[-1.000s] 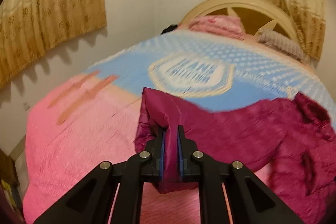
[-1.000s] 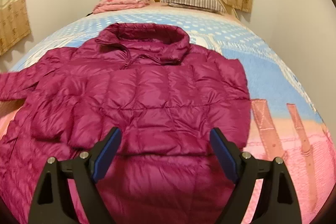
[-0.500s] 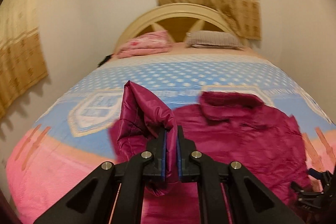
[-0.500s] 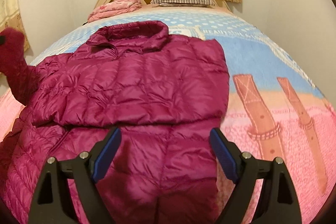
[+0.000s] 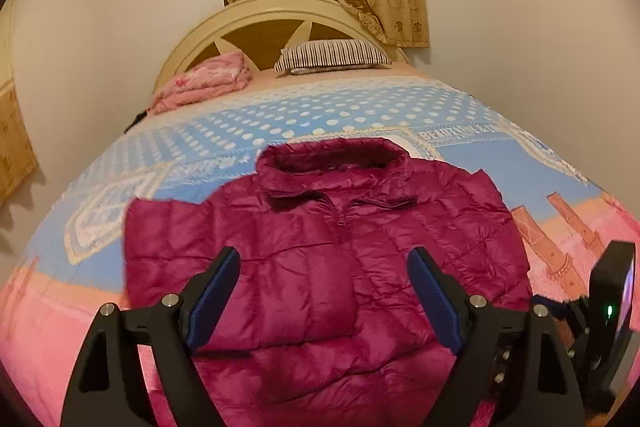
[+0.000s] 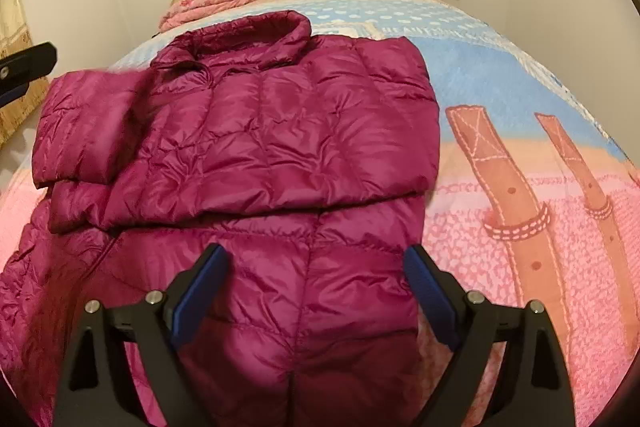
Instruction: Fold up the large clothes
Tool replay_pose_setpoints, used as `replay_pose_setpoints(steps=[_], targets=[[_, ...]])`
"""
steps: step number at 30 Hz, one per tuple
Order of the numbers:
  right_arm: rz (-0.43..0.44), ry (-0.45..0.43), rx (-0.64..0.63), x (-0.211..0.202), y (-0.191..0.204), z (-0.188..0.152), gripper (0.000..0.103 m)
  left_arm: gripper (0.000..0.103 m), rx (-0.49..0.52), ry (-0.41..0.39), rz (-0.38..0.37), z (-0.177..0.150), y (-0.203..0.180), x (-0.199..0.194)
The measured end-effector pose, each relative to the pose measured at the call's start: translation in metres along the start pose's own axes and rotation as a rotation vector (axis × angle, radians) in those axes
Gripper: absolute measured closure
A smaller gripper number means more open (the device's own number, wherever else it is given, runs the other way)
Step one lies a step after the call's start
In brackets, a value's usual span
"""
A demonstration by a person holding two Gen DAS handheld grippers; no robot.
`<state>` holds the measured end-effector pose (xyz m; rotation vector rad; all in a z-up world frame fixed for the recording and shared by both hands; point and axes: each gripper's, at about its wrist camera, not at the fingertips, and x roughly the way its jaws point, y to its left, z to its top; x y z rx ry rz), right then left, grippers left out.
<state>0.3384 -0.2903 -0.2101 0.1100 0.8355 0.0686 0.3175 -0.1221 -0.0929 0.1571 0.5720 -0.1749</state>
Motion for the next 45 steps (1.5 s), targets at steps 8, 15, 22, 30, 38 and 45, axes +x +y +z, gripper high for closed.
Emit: replay_pose_setpoints(steps=[8, 15, 22, 30, 38, 45], targets=[[0.043, -0.051, 0.002, -0.029, 0.002, 0.011, 0.011, 0.016, -0.065, 0.003, 0.144, -0.022, 0.105, -0.015], [0.244, 0.000, 0.011, -0.032, 0.050, 0.053, 0.011, 0.016, -0.259, 0.176, 0.190, -0.069, 0.174, 0.027], [0.279, 0.073, -0.056, 0.027, 0.116, 0.080, 0.025, 0.016, -0.286, 0.219, 0.212, -0.082, 0.184, 0.041], [0.334, 0.086, -0.079, 0.038, 0.130, 0.068, 0.077, 0.016, -0.270, 0.230, 0.246, -0.091, 0.204, 0.037], [0.206, -0.002, -0.107, -0.001, 0.107, 0.058, 0.082, 0.016, -0.278, 0.259, 0.275, -0.079, 0.203, 0.038], [0.154, 0.027, -0.119, -0.009, 0.084, 0.035, 0.082, 0.016, -0.221, 0.213, 0.271, -0.047, 0.186, 0.027]])
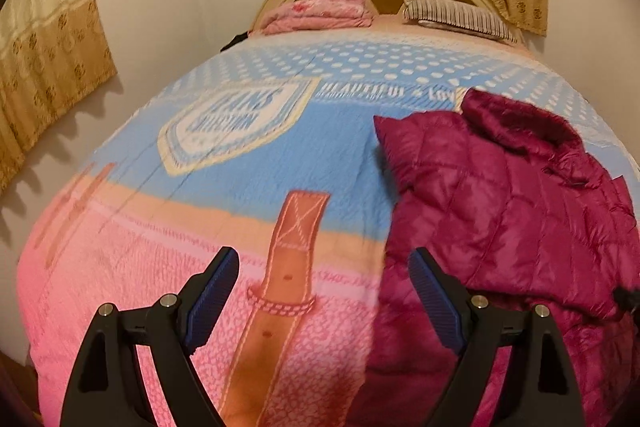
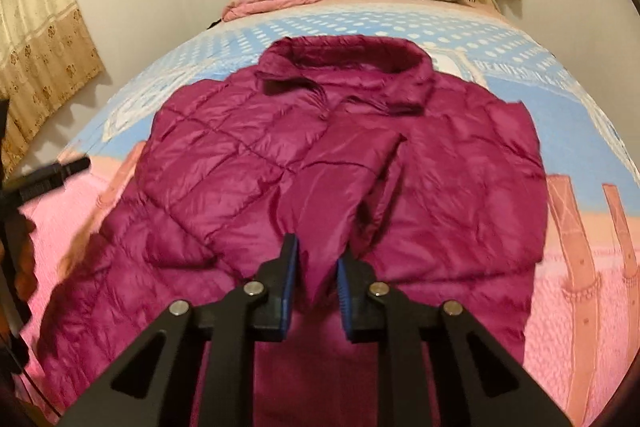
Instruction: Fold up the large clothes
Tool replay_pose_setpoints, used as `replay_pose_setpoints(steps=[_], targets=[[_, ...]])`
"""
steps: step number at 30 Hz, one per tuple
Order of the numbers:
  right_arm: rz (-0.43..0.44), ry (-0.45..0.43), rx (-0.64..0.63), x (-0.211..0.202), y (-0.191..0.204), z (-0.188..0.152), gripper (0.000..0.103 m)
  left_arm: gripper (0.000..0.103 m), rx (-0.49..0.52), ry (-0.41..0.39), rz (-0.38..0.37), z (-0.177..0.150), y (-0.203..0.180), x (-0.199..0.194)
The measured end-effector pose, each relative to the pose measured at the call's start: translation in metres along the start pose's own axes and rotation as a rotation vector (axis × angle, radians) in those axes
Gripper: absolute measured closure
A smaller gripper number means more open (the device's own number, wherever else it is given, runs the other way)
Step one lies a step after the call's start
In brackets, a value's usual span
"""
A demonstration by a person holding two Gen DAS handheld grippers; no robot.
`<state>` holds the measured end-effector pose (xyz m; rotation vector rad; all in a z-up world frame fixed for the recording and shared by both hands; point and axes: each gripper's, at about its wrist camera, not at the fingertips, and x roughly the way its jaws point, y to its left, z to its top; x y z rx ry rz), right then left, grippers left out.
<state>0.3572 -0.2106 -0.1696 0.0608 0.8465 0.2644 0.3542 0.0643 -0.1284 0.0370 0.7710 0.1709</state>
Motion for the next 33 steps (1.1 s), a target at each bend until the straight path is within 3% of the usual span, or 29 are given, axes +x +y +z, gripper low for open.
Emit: replay_pose_setpoints(steps=[8, 10, 12, 13, 16, 19, 21, 26, 33], targets=[[0.039, 0.060, 0.008, -0.009, -0.006, -0.019, 0.079, 0.016, 0.021, -0.036, -0.011, 0.032, -0.024, -0.002], [0.034, 0.060, 0.015, -0.016, -0.007, -0.021, 0.069, 0.016, 0.010, -0.034, -0.029, 0.039, -0.030, 0.001], [-0.017, 0.035, 0.014, -0.029, -0.008, -0.018, 0.046, 0.016, 0.001, -0.021, -0.052, 0.045, -0.037, 0.005], [-0.038, 0.024, 0.019, -0.034, -0.009, -0.018, 0.042, 0.016, 0.000, -0.016, -0.065, 0.047, -0.040, 0.007], [-0.102, -0.039, 0.067, -0.051, -0.019, -0.008, 0.042, 0.016, 0.016, -0.019, -0.084, 0.051, -0.055, 0.012], [-0.078, -0.078, 0.088, -0.049, -0.020, 0.007, 0.052, 0.016, 0.021, -0.016, -0.139, 0.054, -0.073, 0.027], [-0.054, -0.099, 0.099, -0.036, -0.014, 0.022, 0.058, 0.016, 0.016, 0.003, -0.138, 0.050, -0.082, 0.043], [-0.011, -0.095, 0.084, 0.003, 0.009, 0.034, 0.059, 0.016, -0.009, 0.110, -0.129, 0.028, -0.094, 0.089], [-0.041, -0.056, 0.075, 0.032, 0.005, 0.017, 0.061, 0.011, -0.008, 0.103, -0.115, 0.009, -0.096, 0.107]])
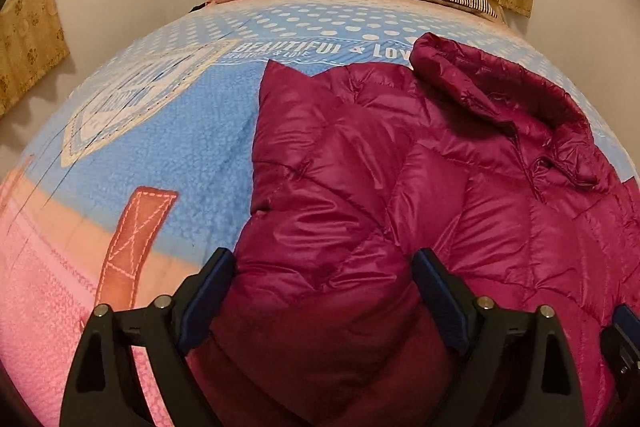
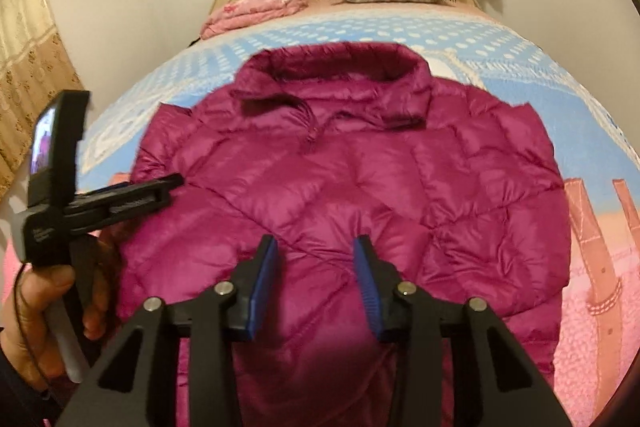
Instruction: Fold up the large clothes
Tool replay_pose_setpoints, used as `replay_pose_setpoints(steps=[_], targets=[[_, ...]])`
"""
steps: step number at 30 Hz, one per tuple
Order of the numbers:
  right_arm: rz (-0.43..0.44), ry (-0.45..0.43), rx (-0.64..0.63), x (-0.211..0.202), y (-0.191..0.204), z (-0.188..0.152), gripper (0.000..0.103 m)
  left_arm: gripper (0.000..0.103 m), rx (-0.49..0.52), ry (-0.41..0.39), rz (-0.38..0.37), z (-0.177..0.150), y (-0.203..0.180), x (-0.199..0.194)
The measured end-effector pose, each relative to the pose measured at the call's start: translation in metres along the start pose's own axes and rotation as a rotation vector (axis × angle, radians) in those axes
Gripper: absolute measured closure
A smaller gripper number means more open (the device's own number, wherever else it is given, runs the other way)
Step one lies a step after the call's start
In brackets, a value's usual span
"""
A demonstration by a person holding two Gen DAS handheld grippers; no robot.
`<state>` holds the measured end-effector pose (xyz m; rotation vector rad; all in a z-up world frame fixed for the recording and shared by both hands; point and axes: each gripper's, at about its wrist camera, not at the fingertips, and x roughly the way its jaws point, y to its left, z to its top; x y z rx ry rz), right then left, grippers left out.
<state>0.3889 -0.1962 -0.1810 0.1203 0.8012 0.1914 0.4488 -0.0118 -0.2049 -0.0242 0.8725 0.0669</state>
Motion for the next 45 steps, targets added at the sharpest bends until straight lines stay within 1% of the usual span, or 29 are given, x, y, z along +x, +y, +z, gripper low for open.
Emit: replay_pose_setpoints(steps=[3, 8, 14, 26, 30, 38, 45], targets=[[-0.007, -0.001, -0.007, 0.005, -0.002, -0.009, 0.061, 0.006, -0.011, 0.007, -0.005, -0.003, 0.002, 0.006], [-0.024, -0.004, -0.024, 0.011, 0.001, -0.014, 0.061, 0.001, -0.062, 0.047, -0.022, -0.005, 0.011, 0.016], [-0.042, 0.004, -0.035, 0.015, 0.003, -0.017, 0.061, 0.001, -0.051, 0.055, -0.001, -0.005, 0.005, 0.018], [-0.113, 0.017, -0.087, 0.020, 0.014, -0.018, 0.060, 0.001, -0.055, 0.062, -0.007, -0.005, 0.005, 0.021], [-0.117, 0.018, -0.089, 0.021, 0.015, -0.019, 0.060, 0.001, -0.053, 0.062, -0.004, -0.005, 0.005, 0.021], [-0.153, 0.021, -0.115, 0.023, 0.021, -0.019, 0.060, 0.001, -0.051, 0.062, -0.003, -0.005, 0.005, 0.021], [-0.159, 0.021, -0.120, 0.023, 0.022, -0.020, 0.060, 0.001, -0.050, 0.062, -0.002, -0.005, 0.005, 0.021]])
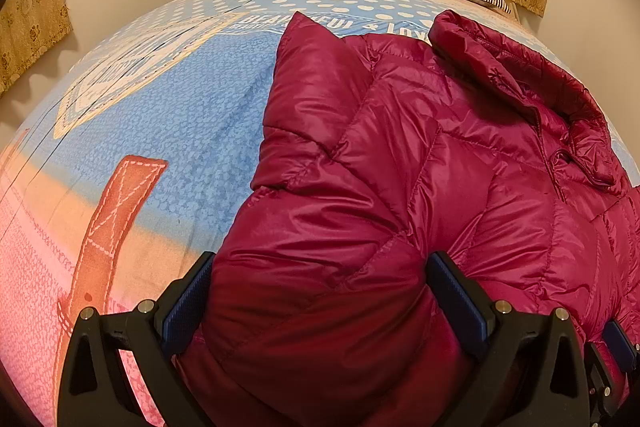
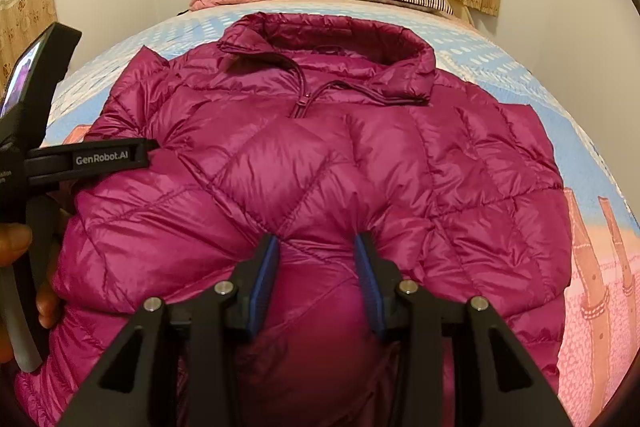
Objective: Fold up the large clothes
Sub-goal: 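Lift the hem with the right gripper while the left gripper grasps the hem, folding toward the collar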
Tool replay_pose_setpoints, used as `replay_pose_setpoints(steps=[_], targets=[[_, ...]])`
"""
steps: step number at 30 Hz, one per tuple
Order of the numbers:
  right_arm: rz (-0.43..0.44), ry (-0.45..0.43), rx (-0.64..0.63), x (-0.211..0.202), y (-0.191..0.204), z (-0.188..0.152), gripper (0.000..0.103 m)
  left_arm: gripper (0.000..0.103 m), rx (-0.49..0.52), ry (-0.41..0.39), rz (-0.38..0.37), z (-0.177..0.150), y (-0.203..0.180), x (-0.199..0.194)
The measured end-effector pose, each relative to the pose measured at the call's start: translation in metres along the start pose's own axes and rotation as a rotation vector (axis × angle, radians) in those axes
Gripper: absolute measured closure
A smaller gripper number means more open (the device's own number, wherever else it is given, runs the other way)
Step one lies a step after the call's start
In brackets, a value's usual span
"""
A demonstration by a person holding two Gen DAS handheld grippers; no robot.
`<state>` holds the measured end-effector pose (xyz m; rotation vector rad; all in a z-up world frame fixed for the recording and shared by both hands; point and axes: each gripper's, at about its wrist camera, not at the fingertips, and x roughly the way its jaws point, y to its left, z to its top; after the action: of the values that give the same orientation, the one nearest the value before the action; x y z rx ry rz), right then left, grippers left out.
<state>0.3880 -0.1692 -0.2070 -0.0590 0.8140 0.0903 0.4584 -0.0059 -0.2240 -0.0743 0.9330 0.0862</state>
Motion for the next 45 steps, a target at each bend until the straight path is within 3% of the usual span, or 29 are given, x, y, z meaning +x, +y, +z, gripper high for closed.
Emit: replay_pose_setpoints(steps=[13, 17, 20, 22, 24, 27, 32, 39, 41, 42, 43, 45], targets=[[0.002, 0.006, -0.006, 0.000, 0.002, 0.001, 0.060, 0.001, -0.008, 0.032, -0.017, 0.003, 0.009, -0.006], [0.139, 0.015, 0.035, -0.013, -0.016, 0.007, 0.047, 0.001, -0.036, -0.018, -0.005, 0.011, 0.027, -0.043], [0.127, -0.028, 0.027, -0.031, -0.032, 0.021, 0.040, 0.001, 0.000, -0.089, 0.016, 0.034, 0.023, -0.070], [0.122, -0.034, 0.047, -0.032, -0.049, 0.039, 0.033, 0.001, 0.016, -0.077, -0.011, 0.053, 0.014, -0.070], [0.112, -0.026, 0.067, -0.024, -0.064, 0.056, 0.032, 0.001, 0.027, -0.060, -0.035, 0.071, 0.002, -0.064], [0.054, -0.018, 0.064, -0.003, -0.088, 0.086, 0.032, 0.001, 0.100, -0.086, -0.016, 0.095, -0.027, -0.054], [0.029, 0.003, 0.065, 0.028, -0.120, 0.124, 0.032, 0.001, 0.180, -0.090, -0.004, 0.145, -0.063, -0.012], [-0.002, 0.056, -0.029, 0.086, -0.132, 0.170, 0.032, 0.003, 0.244, -0.021, 0.007, 0.172, -0.091, 0.048], [-0.012, 0.073, -0.062, 0.099, -0.128, 0.174, 0.032, 0.032, 0.251, -0.012, -0.003, 0.173, -0.093, 0.057], [-0.021, 0.077, -0.086, 0.105, -0.126, 0.176, 0.032, 0.064, 0.255, 0.006, -0.037, 0.174, -0.094, 0.061], [-0.026, 0.078, -0.106, 0.110, -0.124, 0.177, 0.035, 0.087, 0.254, 0.030, -0.073, 0.173, -0.094, 0.064], [-0.023, 0.092, -0.136, 0.114, -0.120, 0.178, 0.069, 0.089, 0.252, 0.033, -0.089, 0.173, -0.094, 0.061]])
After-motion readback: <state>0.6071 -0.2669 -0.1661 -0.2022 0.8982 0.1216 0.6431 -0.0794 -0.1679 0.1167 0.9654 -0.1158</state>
